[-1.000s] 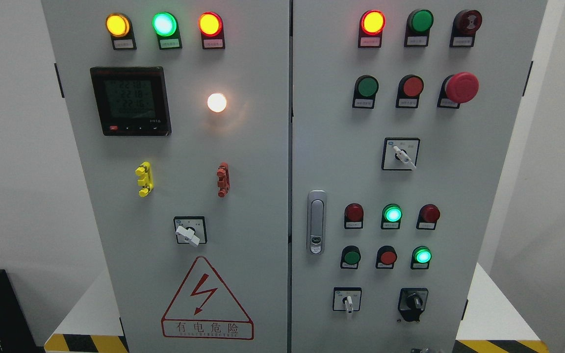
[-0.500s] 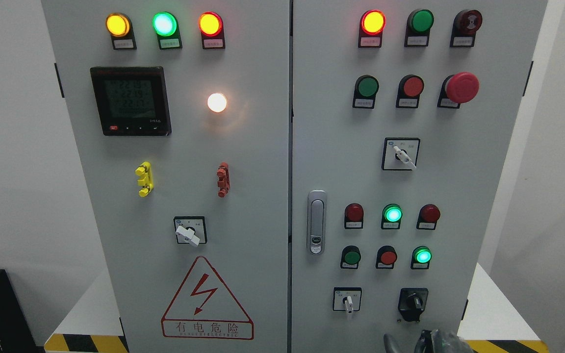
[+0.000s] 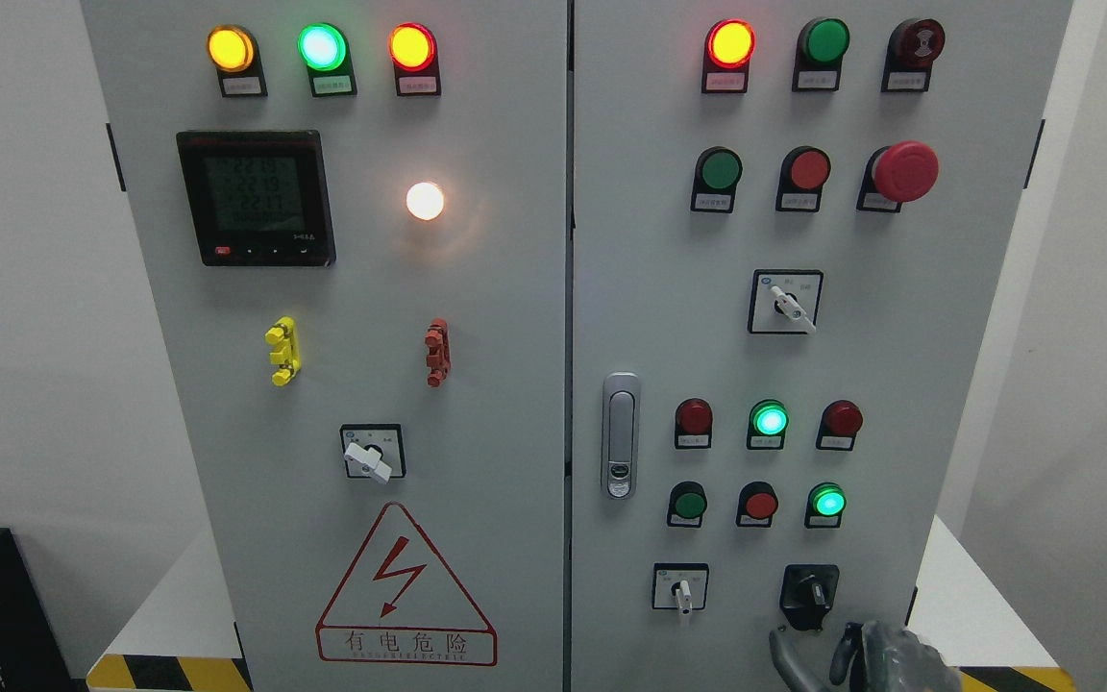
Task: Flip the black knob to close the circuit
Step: 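Raise the right hand up to the black rotary knob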
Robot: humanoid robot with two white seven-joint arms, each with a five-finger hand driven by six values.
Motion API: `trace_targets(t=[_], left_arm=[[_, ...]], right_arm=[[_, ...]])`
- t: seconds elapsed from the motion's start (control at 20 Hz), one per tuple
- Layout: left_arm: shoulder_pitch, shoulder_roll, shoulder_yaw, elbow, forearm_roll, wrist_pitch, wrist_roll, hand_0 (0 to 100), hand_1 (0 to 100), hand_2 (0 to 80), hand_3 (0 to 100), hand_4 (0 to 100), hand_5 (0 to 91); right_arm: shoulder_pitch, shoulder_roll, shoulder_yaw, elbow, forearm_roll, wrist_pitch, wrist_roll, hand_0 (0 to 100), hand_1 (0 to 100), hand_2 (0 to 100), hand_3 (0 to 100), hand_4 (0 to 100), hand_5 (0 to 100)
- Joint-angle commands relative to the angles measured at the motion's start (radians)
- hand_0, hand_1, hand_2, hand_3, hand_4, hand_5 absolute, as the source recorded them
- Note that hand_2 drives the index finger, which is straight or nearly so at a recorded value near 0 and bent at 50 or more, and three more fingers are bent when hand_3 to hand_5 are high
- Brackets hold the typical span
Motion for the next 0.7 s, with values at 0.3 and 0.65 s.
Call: trace_targets(t=[0.3,0.65], left_arm=[[0.000,0.000,-0.021,0.022,-0.022,0.001,0.001,12,56,0.0,0,0,0.0],[0.000,0.000,-0.021,0.022,-0.022,-0.001,-0.001,12,56,0.0,0,0,0.0]], right_arm=[[-0.025,0.007,-0.046,0.041,0.045,-0.002,-0.001,0,13,81,96,80,83],[-0.047,0.008,-0.047,0.058,0.059,-0.002,-0.001,0,13,80,96,80,83]])
